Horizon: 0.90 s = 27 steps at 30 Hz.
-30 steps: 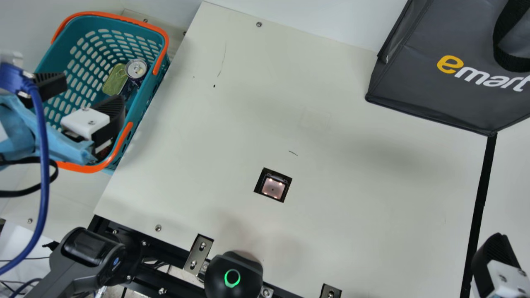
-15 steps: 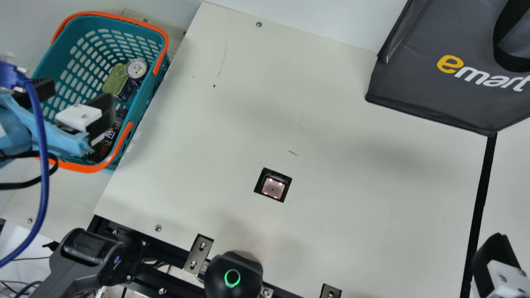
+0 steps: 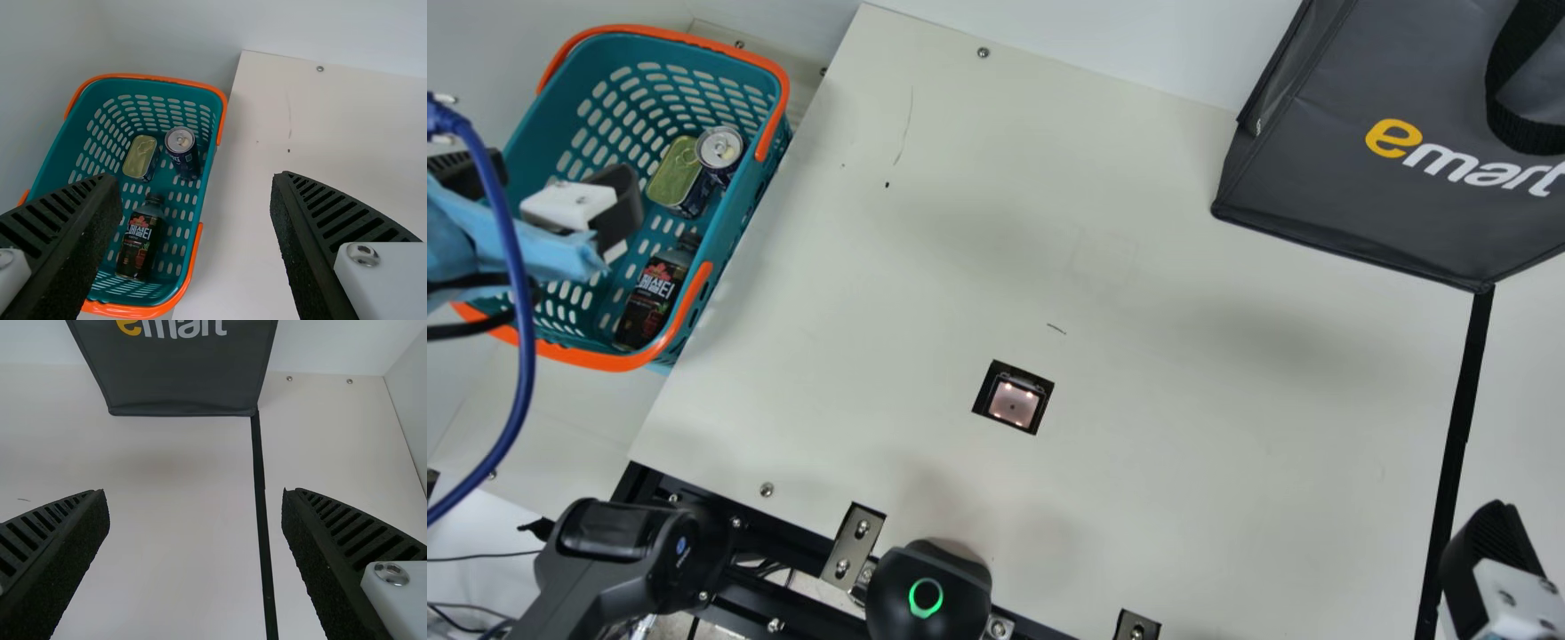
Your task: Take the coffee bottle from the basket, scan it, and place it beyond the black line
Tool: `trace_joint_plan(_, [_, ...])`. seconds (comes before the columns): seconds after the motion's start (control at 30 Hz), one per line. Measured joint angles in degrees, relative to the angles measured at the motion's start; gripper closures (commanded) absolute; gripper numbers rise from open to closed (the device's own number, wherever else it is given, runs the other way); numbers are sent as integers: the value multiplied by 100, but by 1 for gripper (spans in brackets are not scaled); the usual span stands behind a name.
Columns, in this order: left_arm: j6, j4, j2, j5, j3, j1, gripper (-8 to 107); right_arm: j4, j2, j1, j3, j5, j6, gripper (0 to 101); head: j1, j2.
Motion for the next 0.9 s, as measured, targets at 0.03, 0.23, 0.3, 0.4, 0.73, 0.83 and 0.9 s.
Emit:
trace_joint_plan(0.03, [96, -73, 47, -40, 0, 128, 9, 0, 0, 0, 0, 0, 0, 10, 0, 0])
trace_joint_plan(0.23, [745, -590, 322, -239, 10, 923, 9, 0, 0, 0, 0, 6, 0, 10, 0, 0])
trace_joint_plan(0.3, [1010, -787, 429, -298, 21, 1211, 9, 0, 0, 0, 0, 6, 0, 10, 0, 0])
trace_joint_plan(0.4, [1393, -1063, 595, -371, 44, 1611, 9, 0, 0, 0, 0, 6, 0, 10, 0, 0])
trace_joint_plan(0.73, [2617, -1744, 1005, -644, 289, 2663, 9, 0, 0, 0, 0, 6, 0, 10, 0, 0])
trace_joint_plan(0.83, [2883, -1825, 1111, -730, 367, 2791, 9, 0, 0, 0, 0, 6, 0, 10, 0, 0])
trace_joint_plan(0.9, [3009, -1862, 1189, -807, 419, 2821, 9, 0, 0, 0, 0, 6, 0, 10, 0, 0])
